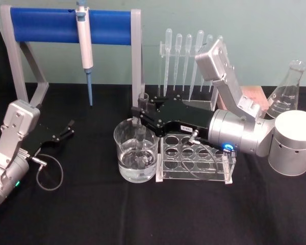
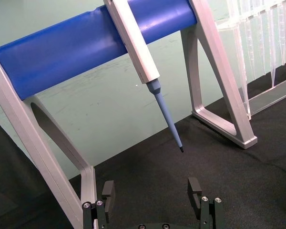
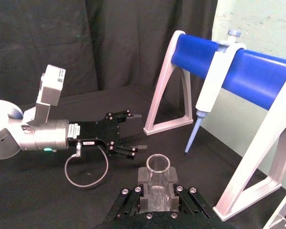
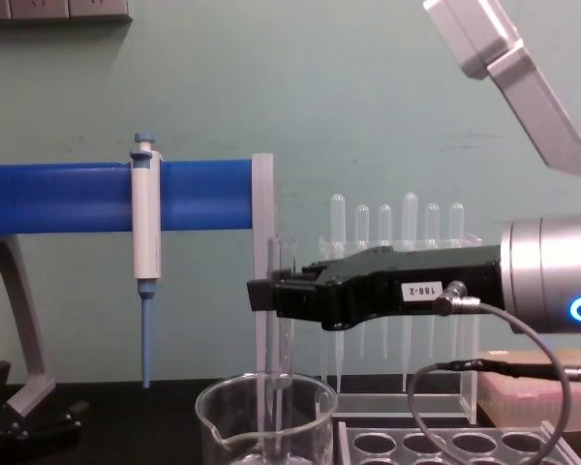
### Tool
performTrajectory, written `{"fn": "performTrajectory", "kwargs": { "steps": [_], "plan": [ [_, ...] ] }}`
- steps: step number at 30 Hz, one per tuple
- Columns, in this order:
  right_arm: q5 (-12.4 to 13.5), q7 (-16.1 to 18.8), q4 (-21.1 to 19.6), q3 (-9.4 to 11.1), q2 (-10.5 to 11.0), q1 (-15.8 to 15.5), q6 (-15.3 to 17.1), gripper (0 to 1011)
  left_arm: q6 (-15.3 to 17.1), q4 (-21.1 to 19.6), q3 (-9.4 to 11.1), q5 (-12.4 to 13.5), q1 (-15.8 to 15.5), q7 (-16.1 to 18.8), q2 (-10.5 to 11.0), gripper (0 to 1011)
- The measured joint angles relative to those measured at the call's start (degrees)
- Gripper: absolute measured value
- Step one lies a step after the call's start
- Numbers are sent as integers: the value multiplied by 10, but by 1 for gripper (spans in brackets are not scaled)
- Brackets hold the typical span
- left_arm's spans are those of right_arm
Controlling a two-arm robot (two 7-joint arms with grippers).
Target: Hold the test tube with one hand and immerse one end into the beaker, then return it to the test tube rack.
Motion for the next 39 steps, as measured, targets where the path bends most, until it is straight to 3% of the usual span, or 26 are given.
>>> {"fn": "performTrajectory", "kwargs": {
  "steps": [14,39],
  "plan": [
    [-17,10,18,9,-14,-14,-13,227,0,0,0,0,0,0,0,1000],
    [-36,21,27,13,-20,-25,-16,226,0,0,0,0,0,0,0,1000]
  ]
}}
